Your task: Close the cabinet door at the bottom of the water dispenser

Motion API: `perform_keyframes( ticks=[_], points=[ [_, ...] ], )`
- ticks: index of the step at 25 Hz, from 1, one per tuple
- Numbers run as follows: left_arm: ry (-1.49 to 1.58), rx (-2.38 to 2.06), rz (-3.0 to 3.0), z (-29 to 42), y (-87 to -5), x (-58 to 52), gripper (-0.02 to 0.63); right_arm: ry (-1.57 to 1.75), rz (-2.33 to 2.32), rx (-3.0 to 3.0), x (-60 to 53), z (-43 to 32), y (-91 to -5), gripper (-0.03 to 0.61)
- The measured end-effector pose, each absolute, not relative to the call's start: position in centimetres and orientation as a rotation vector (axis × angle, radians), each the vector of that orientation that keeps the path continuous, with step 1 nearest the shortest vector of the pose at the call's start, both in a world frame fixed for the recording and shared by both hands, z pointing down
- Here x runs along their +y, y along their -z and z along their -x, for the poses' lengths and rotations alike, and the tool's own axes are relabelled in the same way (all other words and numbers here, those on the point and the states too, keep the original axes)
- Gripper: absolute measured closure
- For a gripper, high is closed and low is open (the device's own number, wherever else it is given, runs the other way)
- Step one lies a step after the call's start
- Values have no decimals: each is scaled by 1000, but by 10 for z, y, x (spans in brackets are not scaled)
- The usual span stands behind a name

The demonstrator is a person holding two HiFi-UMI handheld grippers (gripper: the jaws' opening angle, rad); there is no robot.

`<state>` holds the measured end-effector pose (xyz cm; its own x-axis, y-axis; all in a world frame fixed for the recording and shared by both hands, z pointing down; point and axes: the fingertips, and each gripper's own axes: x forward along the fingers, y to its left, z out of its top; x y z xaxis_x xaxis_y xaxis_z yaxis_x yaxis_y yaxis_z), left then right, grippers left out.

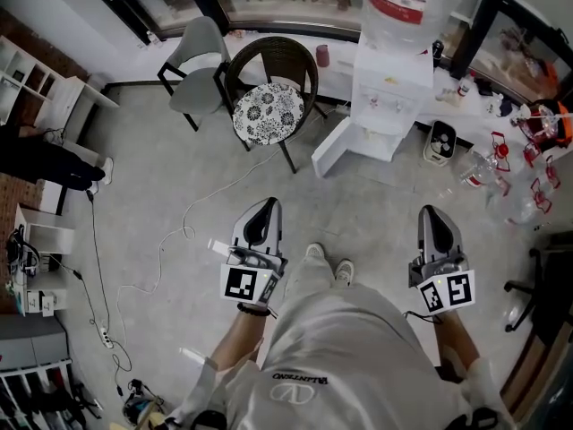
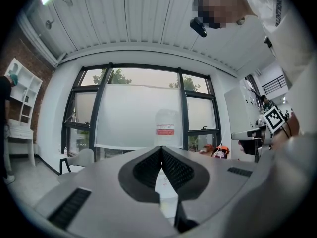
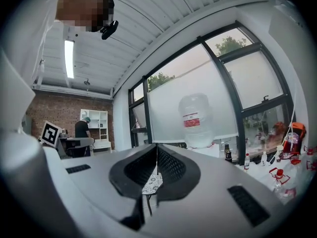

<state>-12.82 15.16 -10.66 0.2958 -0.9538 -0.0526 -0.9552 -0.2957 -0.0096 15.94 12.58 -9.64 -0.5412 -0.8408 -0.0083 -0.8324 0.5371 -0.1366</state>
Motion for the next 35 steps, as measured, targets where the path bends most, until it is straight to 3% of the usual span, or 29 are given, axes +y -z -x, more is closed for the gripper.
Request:
perform_keyframes(
  ticks=[27,35],
  points=[
    [-68,1698,2674,199,75,26,615,138,1587,2664,31,-61,101,561],
    [-66,1654,2693,185,72,9,615,124,1530,2747,14,-39,87,562]
  ],
)
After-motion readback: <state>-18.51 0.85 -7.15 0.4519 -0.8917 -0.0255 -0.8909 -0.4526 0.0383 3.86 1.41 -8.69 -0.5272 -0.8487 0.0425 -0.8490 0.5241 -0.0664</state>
